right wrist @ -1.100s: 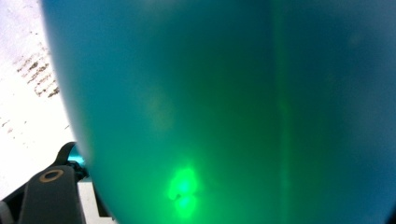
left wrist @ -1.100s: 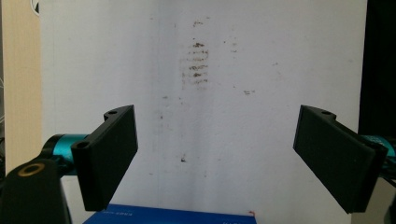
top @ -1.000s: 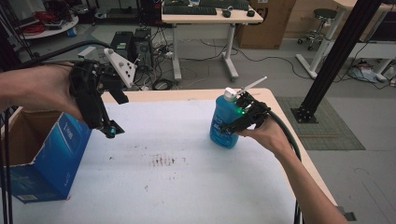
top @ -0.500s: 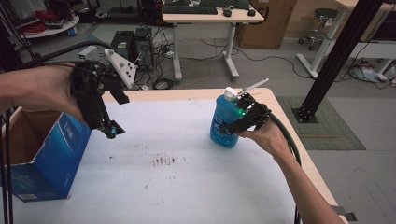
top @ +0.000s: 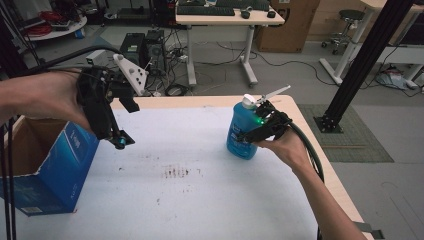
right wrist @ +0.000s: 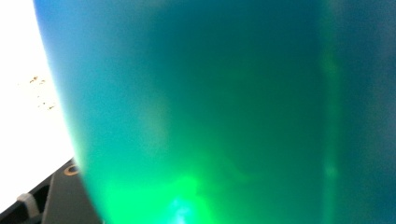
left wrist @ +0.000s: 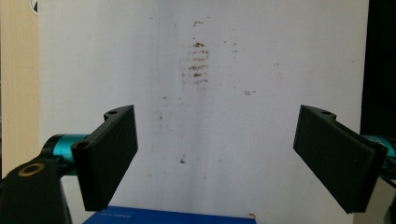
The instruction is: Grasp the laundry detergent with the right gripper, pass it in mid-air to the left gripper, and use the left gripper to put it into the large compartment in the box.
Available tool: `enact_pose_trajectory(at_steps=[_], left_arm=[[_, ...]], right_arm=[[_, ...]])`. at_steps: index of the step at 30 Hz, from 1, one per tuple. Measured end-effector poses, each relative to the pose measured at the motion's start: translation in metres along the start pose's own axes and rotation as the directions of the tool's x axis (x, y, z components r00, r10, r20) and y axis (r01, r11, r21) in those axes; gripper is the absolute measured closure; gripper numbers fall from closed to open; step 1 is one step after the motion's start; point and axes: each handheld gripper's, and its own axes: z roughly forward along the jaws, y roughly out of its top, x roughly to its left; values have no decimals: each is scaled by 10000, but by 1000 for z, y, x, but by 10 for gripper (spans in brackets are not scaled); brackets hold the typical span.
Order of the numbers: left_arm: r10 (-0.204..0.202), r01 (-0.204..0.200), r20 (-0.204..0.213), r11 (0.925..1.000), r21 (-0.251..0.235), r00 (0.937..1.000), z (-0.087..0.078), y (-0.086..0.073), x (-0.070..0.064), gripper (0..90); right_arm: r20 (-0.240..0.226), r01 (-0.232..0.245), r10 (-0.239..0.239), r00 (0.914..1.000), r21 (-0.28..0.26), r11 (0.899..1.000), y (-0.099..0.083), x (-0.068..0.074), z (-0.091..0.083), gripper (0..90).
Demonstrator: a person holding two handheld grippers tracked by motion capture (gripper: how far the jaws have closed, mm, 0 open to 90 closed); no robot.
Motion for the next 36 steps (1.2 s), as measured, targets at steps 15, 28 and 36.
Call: enact_pose_trajectory(at_steps=[15, 28, 36], left_arm=[[-13, 13, -10, 10000, 19, 10000, 1, 1, 0, 138], [-10, 10, -22, 10000, -31, 10000, 1, 1, 0, 138], [-9, 9, -35, 10000, -12, 10000, 2, 1, 0, 138]], right_arm=[[130, 104, -101, 9999, -223, 9997, -1, 2, -1, 333], [176, 323, -317, 9993, -380, 9988, -1, 3, 0, 399], [-129, 294, -302, 9995, -594, 9978, -3, 0, -1, 428]])
